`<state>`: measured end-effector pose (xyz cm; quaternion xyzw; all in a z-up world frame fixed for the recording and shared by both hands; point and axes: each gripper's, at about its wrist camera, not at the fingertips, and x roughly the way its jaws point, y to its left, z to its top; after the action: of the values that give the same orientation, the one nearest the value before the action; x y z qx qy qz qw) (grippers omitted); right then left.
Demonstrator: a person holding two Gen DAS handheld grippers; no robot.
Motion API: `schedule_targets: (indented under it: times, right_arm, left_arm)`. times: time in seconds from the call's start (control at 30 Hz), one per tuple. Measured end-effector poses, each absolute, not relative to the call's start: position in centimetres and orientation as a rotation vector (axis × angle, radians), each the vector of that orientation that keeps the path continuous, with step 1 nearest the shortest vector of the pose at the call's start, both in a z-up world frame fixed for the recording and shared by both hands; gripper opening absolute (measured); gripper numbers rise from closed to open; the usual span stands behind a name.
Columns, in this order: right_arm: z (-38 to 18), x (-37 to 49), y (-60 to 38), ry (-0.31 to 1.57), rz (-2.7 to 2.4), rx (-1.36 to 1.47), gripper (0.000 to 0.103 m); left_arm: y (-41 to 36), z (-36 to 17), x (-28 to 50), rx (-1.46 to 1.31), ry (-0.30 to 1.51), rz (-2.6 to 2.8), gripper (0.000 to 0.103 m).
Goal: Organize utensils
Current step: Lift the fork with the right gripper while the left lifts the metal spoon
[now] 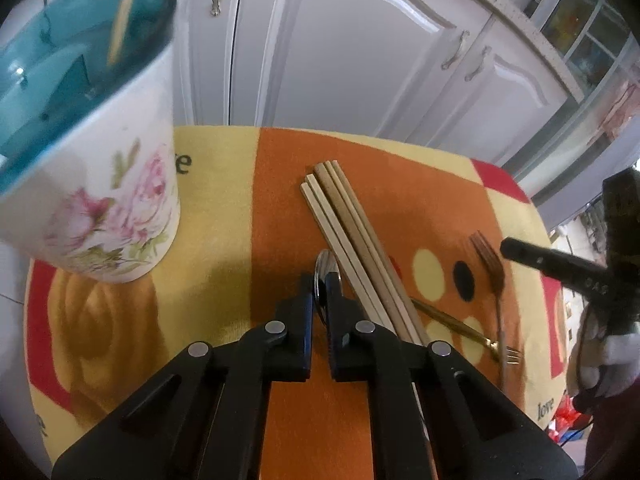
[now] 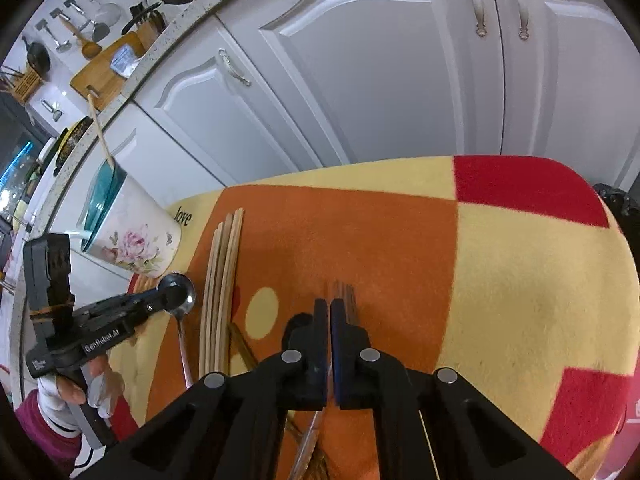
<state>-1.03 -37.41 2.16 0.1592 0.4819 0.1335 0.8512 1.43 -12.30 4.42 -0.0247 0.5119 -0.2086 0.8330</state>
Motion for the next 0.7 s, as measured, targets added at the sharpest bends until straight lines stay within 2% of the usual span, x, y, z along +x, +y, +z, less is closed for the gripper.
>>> schedule_targets:
  times: [0.17, 0.2, 0.23, 0.27, 0.37, 0.43, 0.53, 0.7]
  right_arm:
    - [2.6, -1.3, -38.2, 0.975, 0.231, 0.334, 0.003]
    - [2.5, -1.2, -38.4, 0.985, 0.217, 0.336, 0.015]
    - [2.5, -1.0, -38.4, 0.995, 0.21, 0.343, 0.034]
    - [2.6, -1.0, -38.3, 0.994, 0.219, 0.35, 0.038]
    - [1.9, 0.0, -36.7, 1.037, 0.216, 0.271, 0.036]
    - [0.4, 0.6, -36.2, 1.082, 0.193, 0.249, 0.006]
    - [0.9, 0.1, -36.8, 1.062, 0.179, 0.279, 0.004]
    - [4.9, -2.6, -37.9, 0.961, 0.188, 0.289, 0.003]
  left_arm:
    - [-12.0, 5.6, 0.6, -0.048, 1.062, -0.45, 0.004]
    - [-11.9, 5.9, 0.3, -0.047, 1.053, -0.452, 0.003]
    - [-11.9, 6.2, 0.1, -0.046, 1.049, -0.451, 0.003]
    - [-11.7, 6.3, 0.0, -0.048, 1.048, -0.452, 0.003]
    - [-11.1, 6.6, -0.3, -0.058, 1.043, -0.446, 0.003]
    - [-10.9, 6.9, -0.5, -0.066, 1.037, -0.442, 0.003]
    - [-10.3, 7.7, -0.8, -0.086, 1.024, -0.44, 0.002]
    - [-9.4, 10.1, -2.2, -0.092, 0.966, -0.469, 0.002]
